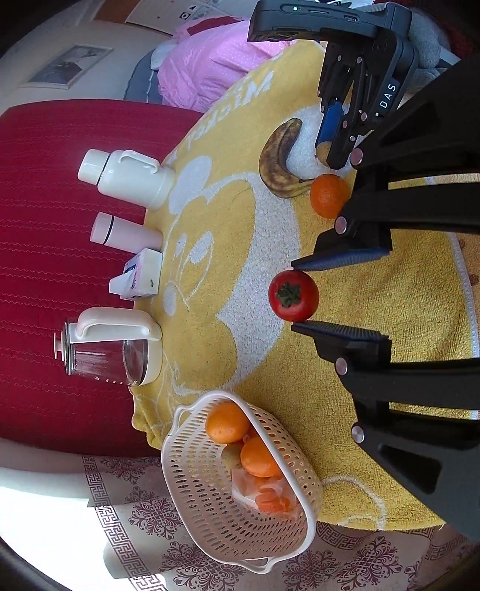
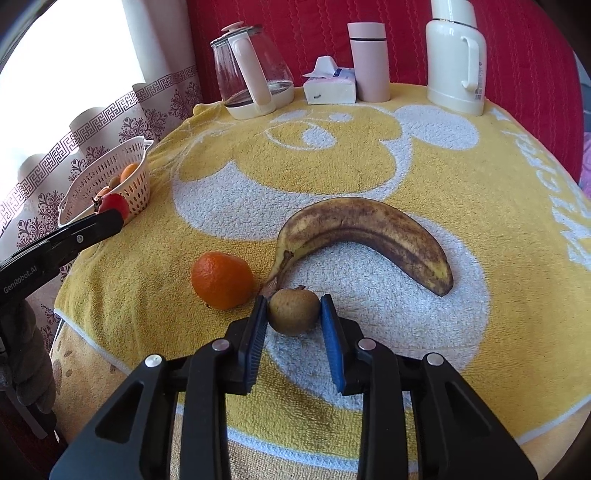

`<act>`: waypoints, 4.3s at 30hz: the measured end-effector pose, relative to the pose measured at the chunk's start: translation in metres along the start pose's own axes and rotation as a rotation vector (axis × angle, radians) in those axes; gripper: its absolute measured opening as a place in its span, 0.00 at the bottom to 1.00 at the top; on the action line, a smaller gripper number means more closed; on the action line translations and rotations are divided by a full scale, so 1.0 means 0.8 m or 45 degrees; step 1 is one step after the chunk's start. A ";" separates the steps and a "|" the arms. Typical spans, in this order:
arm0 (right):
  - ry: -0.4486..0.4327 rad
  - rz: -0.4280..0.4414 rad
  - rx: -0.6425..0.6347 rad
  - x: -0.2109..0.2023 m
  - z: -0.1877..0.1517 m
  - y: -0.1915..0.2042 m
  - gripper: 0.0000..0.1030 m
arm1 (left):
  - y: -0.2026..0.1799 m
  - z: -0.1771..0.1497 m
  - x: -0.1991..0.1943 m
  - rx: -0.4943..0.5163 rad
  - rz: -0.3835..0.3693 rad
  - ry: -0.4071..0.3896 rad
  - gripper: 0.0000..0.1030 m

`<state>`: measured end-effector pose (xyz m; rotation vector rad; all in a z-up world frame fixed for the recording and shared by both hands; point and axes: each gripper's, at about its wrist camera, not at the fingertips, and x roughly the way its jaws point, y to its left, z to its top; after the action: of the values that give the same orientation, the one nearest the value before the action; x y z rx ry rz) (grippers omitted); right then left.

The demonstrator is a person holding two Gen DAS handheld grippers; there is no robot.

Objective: Organize fruits
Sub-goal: 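Carry the red tomato into the basket and open the left tool, then carry the kiwi into the basket and open the right tool, then move the right tool over to the brown banana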

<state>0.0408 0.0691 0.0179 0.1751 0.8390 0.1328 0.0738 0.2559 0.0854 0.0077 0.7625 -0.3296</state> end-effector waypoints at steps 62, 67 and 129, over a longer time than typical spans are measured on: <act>0.012 0.516 -0.267 0.075 0.138 0.291 0.56 | 0.250 0.036 -0.105 -0.621 0.381 -0.350 0.97; -0.006 0.486 -0.178 0.075 0.135 0.258 0.57 | 0.249 0.037 -0.110 -0.626 0.409 -0.376 0.97; 0.030 0.051 0.500 0.040 0.078 -0.082 0.78 | 0.152 0.046 -0.078 -0.328 0.442 -0.293 0.97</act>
<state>0.1116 0.0041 0.0222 0.5604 0.8792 0.0062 0.0929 0.3846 0.1411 -0.1369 0.5576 0.0992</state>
